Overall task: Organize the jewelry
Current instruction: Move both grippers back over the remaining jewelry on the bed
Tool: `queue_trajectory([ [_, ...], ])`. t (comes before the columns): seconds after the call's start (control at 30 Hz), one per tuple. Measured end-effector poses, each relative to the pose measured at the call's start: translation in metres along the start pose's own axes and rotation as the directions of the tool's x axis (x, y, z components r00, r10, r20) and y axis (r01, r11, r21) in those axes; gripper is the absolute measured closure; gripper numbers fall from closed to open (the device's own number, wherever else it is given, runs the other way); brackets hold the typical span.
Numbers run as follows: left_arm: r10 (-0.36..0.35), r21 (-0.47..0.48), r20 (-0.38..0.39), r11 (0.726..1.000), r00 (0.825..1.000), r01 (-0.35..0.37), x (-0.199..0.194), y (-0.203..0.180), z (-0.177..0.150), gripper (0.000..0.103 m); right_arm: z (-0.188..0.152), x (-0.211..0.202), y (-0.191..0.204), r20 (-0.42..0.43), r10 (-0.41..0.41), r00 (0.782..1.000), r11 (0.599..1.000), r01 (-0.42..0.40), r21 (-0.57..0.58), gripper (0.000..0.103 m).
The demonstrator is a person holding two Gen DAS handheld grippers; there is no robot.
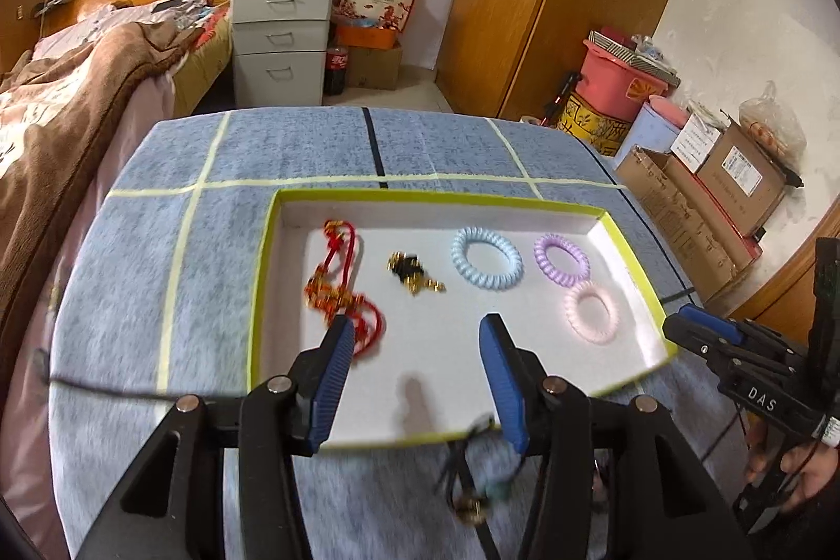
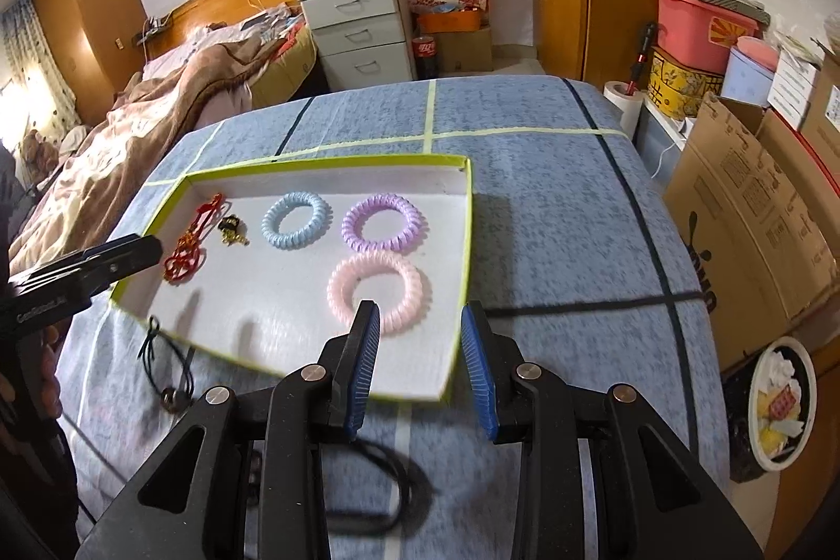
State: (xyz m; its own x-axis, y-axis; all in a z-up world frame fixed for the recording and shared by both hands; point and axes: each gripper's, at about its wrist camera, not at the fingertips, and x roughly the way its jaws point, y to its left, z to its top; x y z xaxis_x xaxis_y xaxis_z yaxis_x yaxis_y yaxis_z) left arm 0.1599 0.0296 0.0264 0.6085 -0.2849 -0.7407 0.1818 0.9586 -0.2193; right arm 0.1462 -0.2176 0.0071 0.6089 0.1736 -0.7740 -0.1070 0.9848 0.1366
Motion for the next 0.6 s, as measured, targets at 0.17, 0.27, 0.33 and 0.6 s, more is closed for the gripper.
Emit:
queue_trajectory([
  [0.17, -0.005, -0.023, 0.021, 1.0, 1.0, 0.006, -0.019, 0.005, -0.019, 0.051, -0.017, -0.009, -0.004, -0.009, 0.02, 1.0, 1.0, -0.02, 0.002, 0.069],
  [0.27, -0.01, -0.047, 0.029, 0.999, 1.0, 0.011, -0.028, 0.008, -0.032, 0.051, -0.026, -0.008, -0.003, -0.03, 0.039, 0.999, 0.999, -0.039, -0.009, 0.069],
  [0.33, -0.013, -0.061, 0.026, 0.998, 1.0, 0.015, -0.031, 0.01, -0.038, 0.051, -0.031, -0.009, -0.004, -0.028, 0.065, 0.998, 0.998, -0.065, -0.017, 0.069],
  [0.6, -0.008, -0.101, 0.019, 0.995, 1.0, 0.01, -0.038, 0.014, -0.062, 0.05, -0.044, -0.007, 0.001, -0.055, 0.095, 0.994, 0.992, -0.099, -0.072, 0.069],
])
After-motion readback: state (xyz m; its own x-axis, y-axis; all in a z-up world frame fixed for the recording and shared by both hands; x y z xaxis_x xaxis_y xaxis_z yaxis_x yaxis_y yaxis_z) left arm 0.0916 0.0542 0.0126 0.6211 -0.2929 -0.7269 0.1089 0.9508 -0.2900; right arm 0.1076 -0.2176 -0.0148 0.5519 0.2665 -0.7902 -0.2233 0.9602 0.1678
